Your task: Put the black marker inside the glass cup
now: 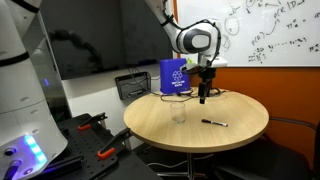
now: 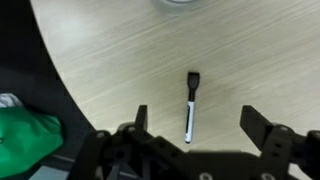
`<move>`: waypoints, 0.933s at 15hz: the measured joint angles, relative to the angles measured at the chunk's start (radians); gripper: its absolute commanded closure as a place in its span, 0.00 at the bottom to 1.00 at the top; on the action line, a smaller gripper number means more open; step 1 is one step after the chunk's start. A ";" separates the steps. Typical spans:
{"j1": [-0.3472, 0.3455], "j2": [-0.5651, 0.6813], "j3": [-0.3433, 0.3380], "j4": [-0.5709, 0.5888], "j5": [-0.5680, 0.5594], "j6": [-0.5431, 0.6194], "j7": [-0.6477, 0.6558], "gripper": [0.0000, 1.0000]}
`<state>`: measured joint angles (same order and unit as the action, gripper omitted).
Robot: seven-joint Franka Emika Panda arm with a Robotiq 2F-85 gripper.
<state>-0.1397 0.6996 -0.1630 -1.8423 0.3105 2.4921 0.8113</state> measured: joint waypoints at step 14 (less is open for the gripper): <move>-0.064 0.420 -0.019 0.441 0.025 -0.015 0.002 0.55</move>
<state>-0.2032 1.1197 -0.1820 -1.4014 0.3353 2.4767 0.8135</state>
